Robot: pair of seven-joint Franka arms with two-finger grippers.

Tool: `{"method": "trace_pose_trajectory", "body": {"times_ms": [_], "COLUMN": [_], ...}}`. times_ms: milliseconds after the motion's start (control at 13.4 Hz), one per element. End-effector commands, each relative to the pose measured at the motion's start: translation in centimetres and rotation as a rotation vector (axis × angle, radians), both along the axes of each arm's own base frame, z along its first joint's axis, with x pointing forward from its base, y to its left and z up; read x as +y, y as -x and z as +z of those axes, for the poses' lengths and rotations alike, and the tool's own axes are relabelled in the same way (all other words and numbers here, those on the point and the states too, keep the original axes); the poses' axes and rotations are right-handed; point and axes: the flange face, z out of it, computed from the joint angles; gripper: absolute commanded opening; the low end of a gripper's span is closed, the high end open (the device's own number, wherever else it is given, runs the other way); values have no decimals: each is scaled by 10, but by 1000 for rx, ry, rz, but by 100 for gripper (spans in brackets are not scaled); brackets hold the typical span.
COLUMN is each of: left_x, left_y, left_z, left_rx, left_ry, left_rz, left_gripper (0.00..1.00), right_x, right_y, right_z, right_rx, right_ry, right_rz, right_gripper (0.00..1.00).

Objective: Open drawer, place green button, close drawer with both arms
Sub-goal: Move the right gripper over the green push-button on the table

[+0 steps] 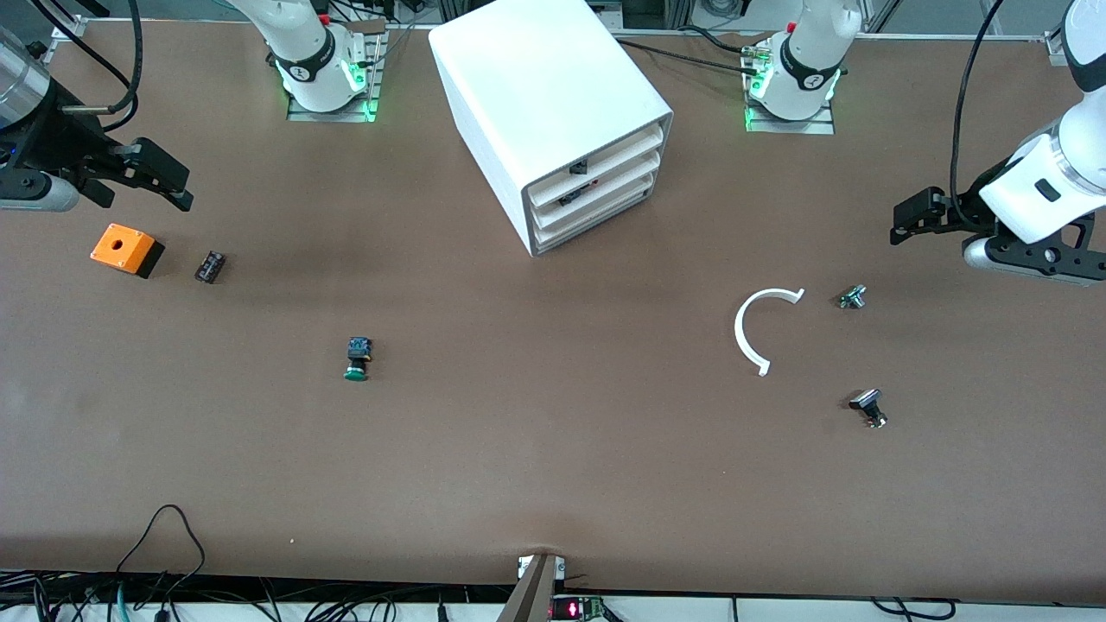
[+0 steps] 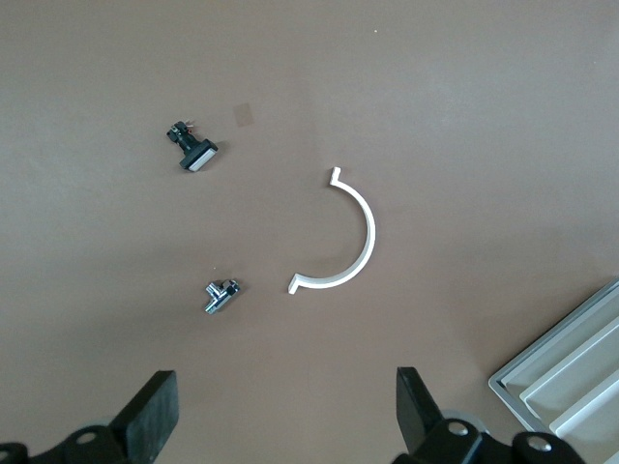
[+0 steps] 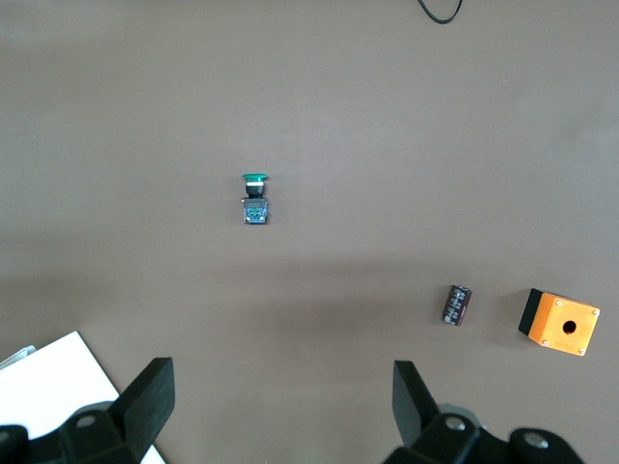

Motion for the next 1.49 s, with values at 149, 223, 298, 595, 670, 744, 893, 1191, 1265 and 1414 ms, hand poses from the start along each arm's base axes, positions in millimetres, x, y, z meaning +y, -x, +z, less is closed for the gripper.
{"method": "trace_pose_trajectory", "body": {"times_ms": [149, 223, 298, 595, 670, 744, 893, 1191, 1265, 1414], "left_x": [-1, -1, -1, -6, -10, -15, -14, -10, -10, -9], "left_y": [3, 3, 3, 5, 5, 6, 5, 5, 5, 7], "left_z": [5, 5, 6, 4, 4, 3, 4, 2, 2, 2], "left_rx": [4, 4, 2, 13, 17, 20, 19, 21, 21, 35], "left_ry": [4, 4, 5, 22, 23, 22, 21, 21, 21, 21], "left_rz": [-4, -4, -4, -19, -25, -33, -27, -22, -22, -23], "left_gripper": [99, 99, 99, 99, 99, 99, 99, 99, 99, 99], "right_x": [-3, -2, -2, -1, 0, 6, 9, 10, 10, 10], "right_y": [1, 1, -1, -1, -2, -4, -15, -29, -32, -39], "right_z": [4, 2, -7, -41, -44, -47, -65, -109, -120, -143], "right_rx": [-7, -1, 24, 69, 72, 68, 71, 77, 79, 83], "right_ry": [-33, -34, -32, -27, -27, -27, -31, -33, -35, -36], "right_rz": [15, 24, 28, 28, 29, 40, 43, 56, 57, 55], "right_gripper": [100, 100, 100, 100, 100, 100, 100, 100, 100, 100]}}
